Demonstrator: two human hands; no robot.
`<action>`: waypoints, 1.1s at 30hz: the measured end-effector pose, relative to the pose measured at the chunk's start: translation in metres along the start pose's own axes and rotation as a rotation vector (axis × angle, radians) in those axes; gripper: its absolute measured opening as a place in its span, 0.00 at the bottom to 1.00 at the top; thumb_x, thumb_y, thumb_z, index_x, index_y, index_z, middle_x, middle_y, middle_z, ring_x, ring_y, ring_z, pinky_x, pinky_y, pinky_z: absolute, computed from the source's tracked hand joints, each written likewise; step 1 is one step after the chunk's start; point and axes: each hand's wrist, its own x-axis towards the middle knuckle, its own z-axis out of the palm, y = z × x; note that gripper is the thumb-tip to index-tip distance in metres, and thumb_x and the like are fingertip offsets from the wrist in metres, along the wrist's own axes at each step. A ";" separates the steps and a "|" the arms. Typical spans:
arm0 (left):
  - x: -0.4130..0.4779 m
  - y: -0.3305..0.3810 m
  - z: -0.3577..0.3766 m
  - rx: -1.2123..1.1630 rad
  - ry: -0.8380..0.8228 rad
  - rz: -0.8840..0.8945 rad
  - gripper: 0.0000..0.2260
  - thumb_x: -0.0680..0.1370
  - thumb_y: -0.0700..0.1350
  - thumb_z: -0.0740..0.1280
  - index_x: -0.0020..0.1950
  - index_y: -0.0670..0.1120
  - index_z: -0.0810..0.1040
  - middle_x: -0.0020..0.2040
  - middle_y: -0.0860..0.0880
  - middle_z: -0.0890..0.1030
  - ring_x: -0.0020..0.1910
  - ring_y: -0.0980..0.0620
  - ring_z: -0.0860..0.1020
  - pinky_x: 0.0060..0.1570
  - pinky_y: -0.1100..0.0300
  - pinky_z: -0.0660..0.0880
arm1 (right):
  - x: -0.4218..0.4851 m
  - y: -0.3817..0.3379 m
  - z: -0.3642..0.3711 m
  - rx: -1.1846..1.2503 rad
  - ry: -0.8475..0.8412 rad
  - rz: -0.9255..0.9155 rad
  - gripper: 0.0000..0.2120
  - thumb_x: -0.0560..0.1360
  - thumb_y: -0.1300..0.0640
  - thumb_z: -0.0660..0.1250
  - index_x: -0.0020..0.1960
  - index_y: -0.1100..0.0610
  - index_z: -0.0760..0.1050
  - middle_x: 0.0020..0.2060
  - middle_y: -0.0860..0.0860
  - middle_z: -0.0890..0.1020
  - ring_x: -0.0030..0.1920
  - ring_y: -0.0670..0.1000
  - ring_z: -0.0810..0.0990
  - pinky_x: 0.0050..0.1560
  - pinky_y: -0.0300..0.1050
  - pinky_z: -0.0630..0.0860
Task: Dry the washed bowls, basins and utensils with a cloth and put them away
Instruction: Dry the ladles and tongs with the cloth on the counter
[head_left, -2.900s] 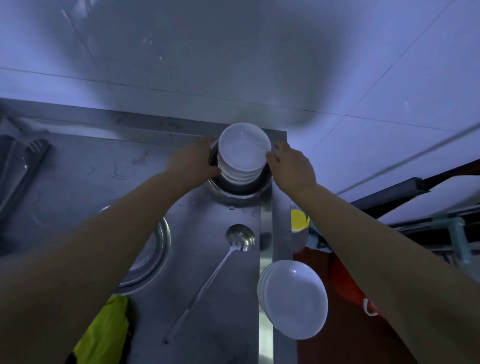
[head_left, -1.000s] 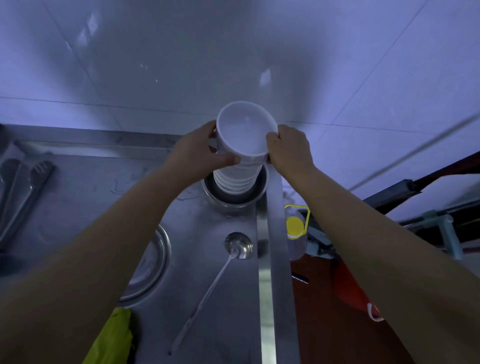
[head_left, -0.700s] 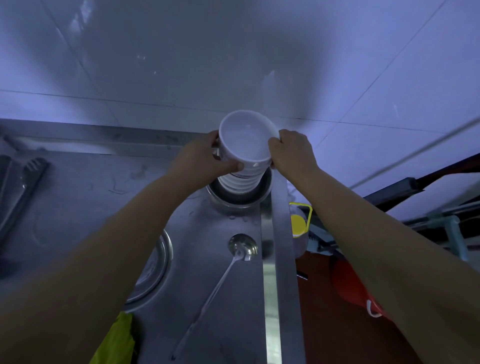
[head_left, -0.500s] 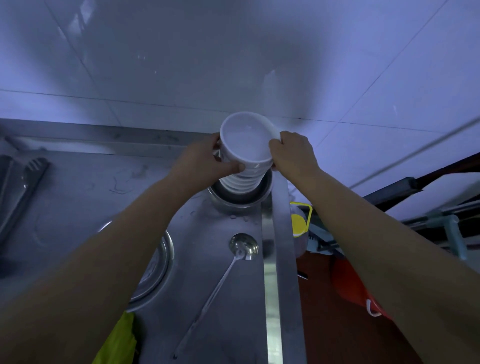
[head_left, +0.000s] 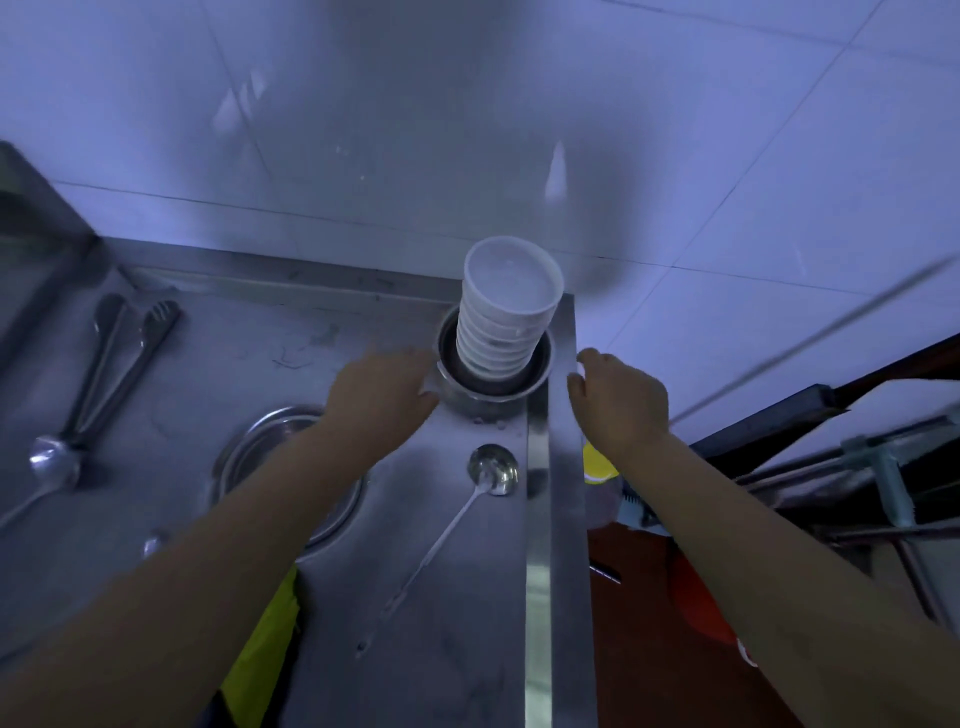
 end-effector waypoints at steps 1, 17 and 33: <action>-0.016 -0.001 0.003 0.032 -0.010 0.003 0.20 0.78 0.51 0.62 0.69 0.49 0.69 0.65 0.47 0.75 0.62 0.44 0.74 0.57 0.53 0.71 | -0.014 0.000 0.002 -0.032 -0.030 -0.026 0.12 0.80 0.55 0.57 0.57 0.58 0.74 0.47 0.56 0.80 0.45 0.60 0.79 0.36 0.45 0.65; -0.292 -0.081 0.021 0.018 -0.147 -0.471 0.24 0.73 0.59 0.56 0.64 0.50 0.73 0.62 0.49 0.76 0.61 0.47 0.74 0.57 0.54 0.71 | -0.199 -0.093 0.014 0.127 -0.284 -0.353 0.09 0.80 0.56 0.54 0.53 0.56 0.72 0.51 0.53 0.76 0.53 0.56 0.76 0.41 0.46 0.67; -0.266 -0.179 0.097 -0.286 -0.057 -0.376 0.24 0.78 0.57 0.50 0.63 0.47 0.76 0.60 0.44 0.78 0.60 0.43 0.73 0.59 0.52 0.69 | -0.195 -0.281 0.058 0.791 -0.484 -0.030 0.11 0.79 0.63 0.58 0.57 0.62 0.76 0.55 0.58 0.78 0.56 0.55 0.75 0.51 0.41 0.66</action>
